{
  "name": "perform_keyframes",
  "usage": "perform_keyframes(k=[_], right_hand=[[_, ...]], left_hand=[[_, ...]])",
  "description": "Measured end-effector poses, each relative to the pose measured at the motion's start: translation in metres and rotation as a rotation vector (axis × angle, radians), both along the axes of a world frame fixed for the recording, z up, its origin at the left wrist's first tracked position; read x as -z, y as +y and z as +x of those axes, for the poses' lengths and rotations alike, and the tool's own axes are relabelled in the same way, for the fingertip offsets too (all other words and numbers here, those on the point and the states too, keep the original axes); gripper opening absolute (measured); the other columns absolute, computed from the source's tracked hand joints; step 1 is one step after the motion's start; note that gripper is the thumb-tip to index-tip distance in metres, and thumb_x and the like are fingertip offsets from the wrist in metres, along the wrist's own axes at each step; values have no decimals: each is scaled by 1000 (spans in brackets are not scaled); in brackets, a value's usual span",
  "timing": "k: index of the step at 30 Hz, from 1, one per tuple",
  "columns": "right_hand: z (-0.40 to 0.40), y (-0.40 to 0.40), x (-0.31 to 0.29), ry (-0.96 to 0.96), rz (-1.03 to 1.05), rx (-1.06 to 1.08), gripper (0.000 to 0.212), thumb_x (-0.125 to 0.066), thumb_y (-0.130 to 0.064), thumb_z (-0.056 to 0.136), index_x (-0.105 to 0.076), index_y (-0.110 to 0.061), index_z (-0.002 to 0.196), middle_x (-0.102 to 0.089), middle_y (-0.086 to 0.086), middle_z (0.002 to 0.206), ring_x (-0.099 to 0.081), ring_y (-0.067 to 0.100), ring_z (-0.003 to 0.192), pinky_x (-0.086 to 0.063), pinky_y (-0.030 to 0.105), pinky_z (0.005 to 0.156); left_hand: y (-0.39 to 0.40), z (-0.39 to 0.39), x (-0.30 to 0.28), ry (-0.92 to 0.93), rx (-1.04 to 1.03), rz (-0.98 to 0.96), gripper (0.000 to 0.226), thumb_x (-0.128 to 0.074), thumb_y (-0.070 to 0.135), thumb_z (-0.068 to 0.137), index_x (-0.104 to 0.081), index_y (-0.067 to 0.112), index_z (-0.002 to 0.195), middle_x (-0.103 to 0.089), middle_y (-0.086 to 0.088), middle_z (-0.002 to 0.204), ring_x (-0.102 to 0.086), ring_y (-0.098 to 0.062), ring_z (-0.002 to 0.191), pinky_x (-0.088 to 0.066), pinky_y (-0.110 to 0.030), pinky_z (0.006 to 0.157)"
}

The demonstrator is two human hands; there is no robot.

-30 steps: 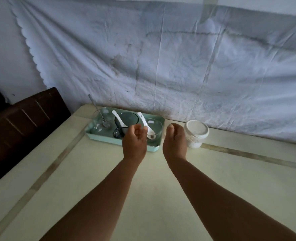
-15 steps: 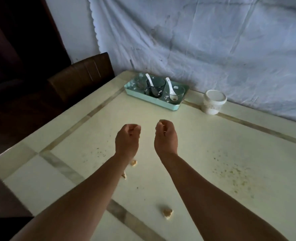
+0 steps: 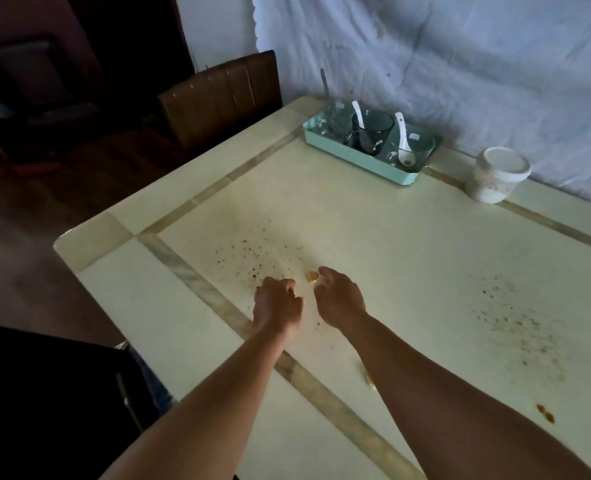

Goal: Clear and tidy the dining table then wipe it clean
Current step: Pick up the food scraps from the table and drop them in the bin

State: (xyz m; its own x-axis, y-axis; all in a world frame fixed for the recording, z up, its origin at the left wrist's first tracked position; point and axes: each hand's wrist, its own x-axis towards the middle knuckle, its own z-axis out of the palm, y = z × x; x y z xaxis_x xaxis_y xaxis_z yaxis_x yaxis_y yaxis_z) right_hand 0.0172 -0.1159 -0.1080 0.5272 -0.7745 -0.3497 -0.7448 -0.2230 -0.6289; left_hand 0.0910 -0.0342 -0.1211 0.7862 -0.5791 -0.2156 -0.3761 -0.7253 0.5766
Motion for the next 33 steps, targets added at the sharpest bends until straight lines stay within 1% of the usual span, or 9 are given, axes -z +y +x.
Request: perform_keyframes(k=[4,7,10,14,17,21,24,28,33], right_hand=[[14,2,11,55,-75,-19,44,-39,-26,99,-39,-29,143,-45,5,141,-41,26,130,-41,35,99],[21,2,14,92,-141,-51,38,-38,-25,99,-46,-31,136,-42,4,137,-39,23,125,-42,35,93],[25,8,18,111,-201,-53,26,-45,-19,95,-58,-26,116,-44,2,125,-42,22,113,-46,35,89],[27,12,14,125,-193,7,17,-49,-10,91,-60,-16,103,-47,4,114,-48,24,105,-48,34,78],[15,15,14,125,-136,28,15,-50,-9,88,-58,-18,97,-54,4,106,-54,25,100,-46,32,68],[-14,15,7,84,-82,121,16,-52,-16,89,-61,-21,101,-61,1,105,-57,20,91,-43,28,67],[-37,11,-1,53,-74,153,15,-54,-18,88,-65,-20,99,-65,0,104,-60,20,94,-42,27,70],[-78,8,-1,33,-66,269,22,-55,-12,90,-67,-21,106,-65,2,113,-62,19,99,-45,26,75],[-128,16,2,36,-25,357,34,-42,-6,93,-67,-21,111,-66,-1,116,-59,16,92,-43,24,72]], left_hand=[[3,6,7,-5,31,-7,32,-57,20,90,-57,19,122,-52,-6,122,-52,-19,110,-50,-32,90],[2,9,6,38,9,-39,28,-59,16,88,-59,20,116,-52,-5,119,-54,-20,105,-50,-31,87],[4,11,9,82,-2,-66,24,-60,15,87,-60,19,110,-51,-3,114,-53,-16,94,-46,-24,77],[5,18,11,92,28,-99,9,-65,15,83,-64,18,91,-60,-3,104,-56,-11,81,-43,-14,62],[6,14,6,108,82,-118,3,-62,17,85,-63,18,88,-65,3,89,-53,-4,69,-32,-9,51],[0,-10,-6,121,169,-208,13,-58,19,88,-60,15,100,-60,7,89,-56,-9,79,-36,-13,58],[-5,-36,-10,153,248,-219,17,-50,13,91,-63,15,102,-65,4,95,-56,-7,79,-37,-10,57],[-5,-71,-10,204,348,-161,24,-42,9,93,-63,15,102,-69,-1,102,-62,-14,93,-44,-20,73],[-2,-109,-4,172,436,-26,22,-56,16,85,-60,15,107,-62,-4,113,-59,-18,98,-49,-27,86]])
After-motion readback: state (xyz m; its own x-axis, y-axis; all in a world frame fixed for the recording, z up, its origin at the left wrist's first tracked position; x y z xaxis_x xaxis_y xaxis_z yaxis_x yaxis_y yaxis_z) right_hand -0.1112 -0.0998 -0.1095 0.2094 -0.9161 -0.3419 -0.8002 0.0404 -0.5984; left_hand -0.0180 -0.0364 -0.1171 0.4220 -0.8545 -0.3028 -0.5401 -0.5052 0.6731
